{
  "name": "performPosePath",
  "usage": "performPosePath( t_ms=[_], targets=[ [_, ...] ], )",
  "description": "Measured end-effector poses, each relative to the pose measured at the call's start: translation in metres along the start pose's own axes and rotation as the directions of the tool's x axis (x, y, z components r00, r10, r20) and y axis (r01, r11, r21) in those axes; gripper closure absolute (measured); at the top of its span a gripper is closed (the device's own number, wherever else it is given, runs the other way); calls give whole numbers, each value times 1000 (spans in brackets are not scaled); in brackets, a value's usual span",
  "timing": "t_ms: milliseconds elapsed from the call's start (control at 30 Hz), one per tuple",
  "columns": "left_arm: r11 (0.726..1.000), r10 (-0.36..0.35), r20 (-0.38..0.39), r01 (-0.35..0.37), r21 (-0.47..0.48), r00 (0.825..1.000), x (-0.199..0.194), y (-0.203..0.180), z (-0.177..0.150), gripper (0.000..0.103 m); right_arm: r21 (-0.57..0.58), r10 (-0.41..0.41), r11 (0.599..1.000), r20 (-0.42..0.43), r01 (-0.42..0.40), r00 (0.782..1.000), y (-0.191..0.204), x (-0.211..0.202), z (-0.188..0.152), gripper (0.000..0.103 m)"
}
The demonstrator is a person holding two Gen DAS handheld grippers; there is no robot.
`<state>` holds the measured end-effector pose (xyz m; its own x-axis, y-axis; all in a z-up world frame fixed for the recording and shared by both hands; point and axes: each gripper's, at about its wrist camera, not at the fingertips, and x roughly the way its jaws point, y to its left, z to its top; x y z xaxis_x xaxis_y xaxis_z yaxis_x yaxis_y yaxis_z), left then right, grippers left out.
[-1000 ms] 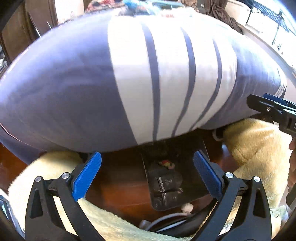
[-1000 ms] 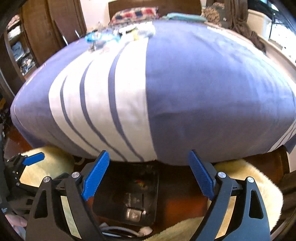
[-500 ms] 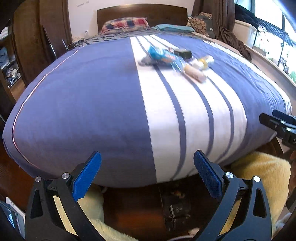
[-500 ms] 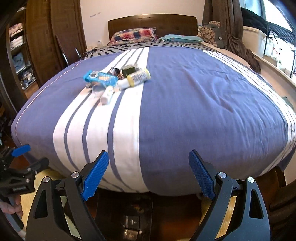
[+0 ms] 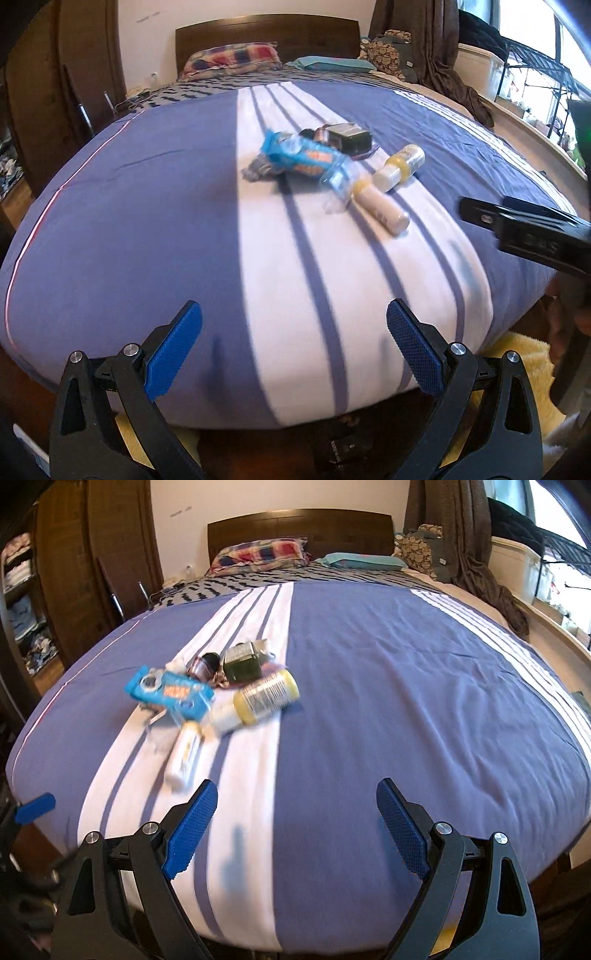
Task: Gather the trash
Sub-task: 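Raise both tools back over the bed toward the items, then grasp the white tube with left tool while right tool grasps the yellow bottle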
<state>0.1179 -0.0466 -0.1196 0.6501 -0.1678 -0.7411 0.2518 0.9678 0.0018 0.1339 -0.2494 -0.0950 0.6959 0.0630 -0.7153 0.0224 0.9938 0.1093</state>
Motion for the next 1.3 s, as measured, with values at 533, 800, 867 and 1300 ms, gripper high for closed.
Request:
performPosePath(
  t_ms=[533,800,867,1300],
  targets=[
    [993,-114,-7,115,41,993,41,-37,44,8,67,102,993,-150,-93,983,20,87,62,38],
    [994,-110,-43,111,7,993,75,-36,56,23,10,84,996,-178,-84,980,12,103,74,66],
    [994,-112,-39,112,11,993,76,-36,59,31,-6,83,996,-173,-85,981,12,103,73,67],
    [994,-106,-38,106,-5,994,68,-13,54,82,-48,51,997,-145,-59,988,6,73,49,69]
  ],
)
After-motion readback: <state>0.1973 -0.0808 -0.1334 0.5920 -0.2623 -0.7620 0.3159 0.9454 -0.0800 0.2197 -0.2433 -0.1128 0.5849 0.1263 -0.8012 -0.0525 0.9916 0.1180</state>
